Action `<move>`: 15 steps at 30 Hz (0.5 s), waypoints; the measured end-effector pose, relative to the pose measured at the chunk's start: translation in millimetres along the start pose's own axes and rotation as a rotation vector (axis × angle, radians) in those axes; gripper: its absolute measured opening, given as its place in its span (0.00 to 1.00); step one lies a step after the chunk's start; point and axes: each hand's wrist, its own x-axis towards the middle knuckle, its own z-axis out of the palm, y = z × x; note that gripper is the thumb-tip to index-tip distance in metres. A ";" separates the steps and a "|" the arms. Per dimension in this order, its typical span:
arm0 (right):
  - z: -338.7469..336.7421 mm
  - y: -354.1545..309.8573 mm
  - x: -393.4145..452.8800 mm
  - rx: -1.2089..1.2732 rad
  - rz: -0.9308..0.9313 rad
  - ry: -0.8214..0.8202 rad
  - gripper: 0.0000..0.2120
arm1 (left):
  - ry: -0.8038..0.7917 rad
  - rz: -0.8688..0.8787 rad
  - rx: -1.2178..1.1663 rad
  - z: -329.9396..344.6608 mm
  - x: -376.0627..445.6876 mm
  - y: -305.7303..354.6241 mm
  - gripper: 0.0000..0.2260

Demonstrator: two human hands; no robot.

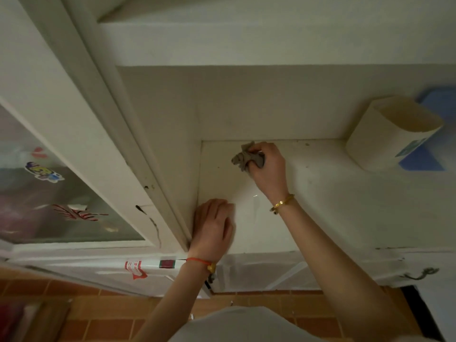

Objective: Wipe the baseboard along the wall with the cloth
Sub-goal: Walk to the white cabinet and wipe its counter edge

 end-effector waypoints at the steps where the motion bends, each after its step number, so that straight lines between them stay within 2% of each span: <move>1: 9.7 -0.2 10.1 0.003 -0.022 -0.016 0.14 | 0.009 0.002 0.002 1.3 0.2 -0.1 0.14; 10: 97.3 8.7 78.4 -0.001 -0.077 -0.227 0.12 | -0.011 -0.024 0.009 3.5 0.6 0.3 0.15; 15: 122.3 10.9 84.9 -0.051 -0.032 -0.327 0.12 | -0.013 -0.019 0.001 2.5 0.3 1.0 0.15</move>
